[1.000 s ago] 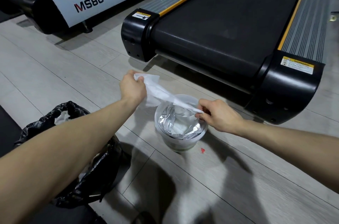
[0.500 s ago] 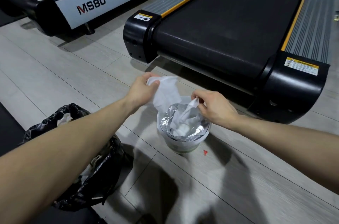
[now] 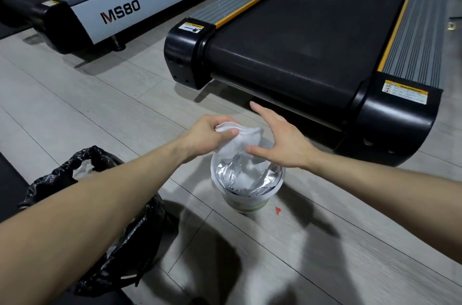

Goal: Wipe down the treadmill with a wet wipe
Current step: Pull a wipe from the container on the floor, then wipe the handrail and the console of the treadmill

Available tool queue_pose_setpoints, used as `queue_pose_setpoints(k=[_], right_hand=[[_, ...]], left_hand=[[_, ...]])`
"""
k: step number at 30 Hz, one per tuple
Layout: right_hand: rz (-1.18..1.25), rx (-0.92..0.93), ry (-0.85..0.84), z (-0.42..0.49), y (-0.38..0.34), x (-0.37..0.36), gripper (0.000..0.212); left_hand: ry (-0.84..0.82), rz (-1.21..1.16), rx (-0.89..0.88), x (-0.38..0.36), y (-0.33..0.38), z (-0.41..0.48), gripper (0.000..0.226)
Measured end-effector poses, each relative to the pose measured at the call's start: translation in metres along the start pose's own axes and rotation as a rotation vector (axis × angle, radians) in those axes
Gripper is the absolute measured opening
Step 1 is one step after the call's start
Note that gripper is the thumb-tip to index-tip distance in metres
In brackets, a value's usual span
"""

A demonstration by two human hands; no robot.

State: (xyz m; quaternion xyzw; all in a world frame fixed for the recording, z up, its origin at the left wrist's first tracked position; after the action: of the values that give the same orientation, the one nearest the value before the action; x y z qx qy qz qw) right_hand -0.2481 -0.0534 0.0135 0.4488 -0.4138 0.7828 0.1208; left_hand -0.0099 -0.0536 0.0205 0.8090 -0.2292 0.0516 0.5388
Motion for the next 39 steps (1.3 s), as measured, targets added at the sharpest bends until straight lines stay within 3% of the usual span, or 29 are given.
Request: queue_pose_setpoints(k=[2,4,5,7,11,15,18,21,27,33,39], right_hand=[[0.016,0.035,-0.031,0.003,-0.007,-0.002,0.076],[0.015,-0.004,-0.007,0.005,-0.008,-0.001,0.027],[0.012,-0.042,0.011,0.004,-0.009,0.002,0.013],[0.012,-0.111,0.034,0.001,-0.009,0.008,0.009],[-0.026,-0.173,-0.057,-0.007,-0.003,0.016,0.003],[-0.076,-0.193,-0.149,-0.017,0.007,0.031,0.037],[-0.034,-0.234,-0.229,-0.027,0.01,0.05,0.047],[-0.039,-0.284,-0.313,-0.04,0.005,0.077,0.051],[-0.051,-0.439,-0.331,-0.078,-0.036,0.161,0.053],[-0.051,-0.642,-0.255,-0.103,-0.126,0.294,0.065],[-0.104,-0.706,-0.212,-0.108,-0.233,0.431,0.074]], left_hand=[[0.047,0.05,-0.041,-0.008,0.004,-0.002,0.009],[0.081,0.079,-0.038,-0.012,0.005,-0.001,0.018],[0.054,0.078,-0.004,-0.013,0.006,-0.001,0.028],[-0.001,0.141,0.039,-0.015,0.005,0.0,0.045],[0.191,0.67,-0.089,-0.021,-0.001,0.005,0.034],[0.188,1.06,-0.156,-0.032,-0.007,0.006,0.027],[0.172,1.25,-0.2,-0.031,-0.004,0.002,0.028],[0.199,1.42,-0.375,-0.028,0.009,-0.014,0.032],[0.104,1.428,-0.452,-0.022,0.094,-0.078,0.038],[0.068,1.423,-0.517,-0.002,0.262,-0.148,0.02],[0.071,1.282,-0.571,0.008,0.431,-0.231,0.009]])
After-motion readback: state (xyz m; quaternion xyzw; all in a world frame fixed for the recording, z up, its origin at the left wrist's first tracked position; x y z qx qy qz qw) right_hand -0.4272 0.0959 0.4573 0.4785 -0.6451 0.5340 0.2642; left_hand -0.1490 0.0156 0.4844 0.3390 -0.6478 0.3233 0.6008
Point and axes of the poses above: each hand's wrist, its own z-axis towards the middle knuckle, its own x-axis out of the back of the hand, y = z × x, the point moved 1 cm from there along z, towards the middle knuckle, and after that the axes turned 14 degrees about x, right-handed, at the moved point
